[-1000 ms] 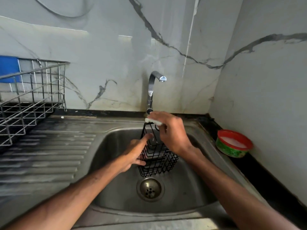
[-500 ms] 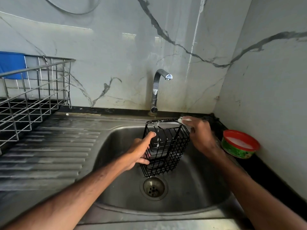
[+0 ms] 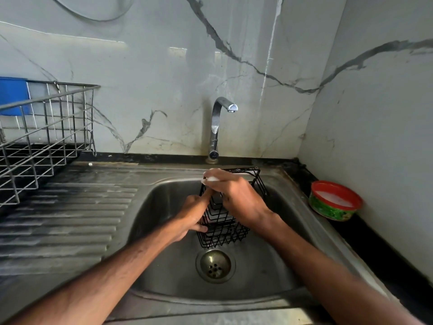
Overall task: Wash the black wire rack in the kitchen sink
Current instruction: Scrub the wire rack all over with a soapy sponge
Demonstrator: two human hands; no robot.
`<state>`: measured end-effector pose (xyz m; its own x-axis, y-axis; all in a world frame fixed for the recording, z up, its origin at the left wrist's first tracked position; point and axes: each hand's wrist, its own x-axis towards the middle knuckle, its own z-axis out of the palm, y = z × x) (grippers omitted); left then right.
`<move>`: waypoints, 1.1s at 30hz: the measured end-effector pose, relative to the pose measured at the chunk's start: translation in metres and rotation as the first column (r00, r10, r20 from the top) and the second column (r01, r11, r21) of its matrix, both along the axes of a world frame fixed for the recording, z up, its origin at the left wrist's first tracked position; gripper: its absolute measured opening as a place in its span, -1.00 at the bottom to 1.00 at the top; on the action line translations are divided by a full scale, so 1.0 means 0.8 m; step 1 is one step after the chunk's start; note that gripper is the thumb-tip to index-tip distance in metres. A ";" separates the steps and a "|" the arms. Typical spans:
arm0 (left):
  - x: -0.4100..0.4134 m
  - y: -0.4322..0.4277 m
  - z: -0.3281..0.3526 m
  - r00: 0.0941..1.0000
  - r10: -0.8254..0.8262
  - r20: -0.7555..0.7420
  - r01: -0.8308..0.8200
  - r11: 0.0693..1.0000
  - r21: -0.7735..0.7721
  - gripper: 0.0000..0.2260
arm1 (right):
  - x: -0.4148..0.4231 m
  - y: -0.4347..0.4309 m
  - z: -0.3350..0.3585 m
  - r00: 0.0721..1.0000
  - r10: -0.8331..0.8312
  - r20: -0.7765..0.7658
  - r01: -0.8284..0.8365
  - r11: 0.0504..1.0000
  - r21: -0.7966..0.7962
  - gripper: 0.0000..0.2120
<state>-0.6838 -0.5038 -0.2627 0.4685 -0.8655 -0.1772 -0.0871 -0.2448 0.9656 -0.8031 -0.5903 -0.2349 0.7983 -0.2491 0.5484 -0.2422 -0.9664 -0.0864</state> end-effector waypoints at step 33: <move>0.030 -0.013 -0.012 0.996 0.053 -0.071 -0.049 0.997 0.060 -0.23 | -0.043 -0.003 -0.013 0.996 0.082 0.040 -0.084 0.995 0.062 -0.29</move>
<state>-0.6600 -0.5140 -0.2725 0.4960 -0.8281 -0.2611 -0.0037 -0.3027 0.9531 -0.8376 -0.5924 -0.2451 0.7966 -0.2183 0.5637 -0.1570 -0.9752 -0.1558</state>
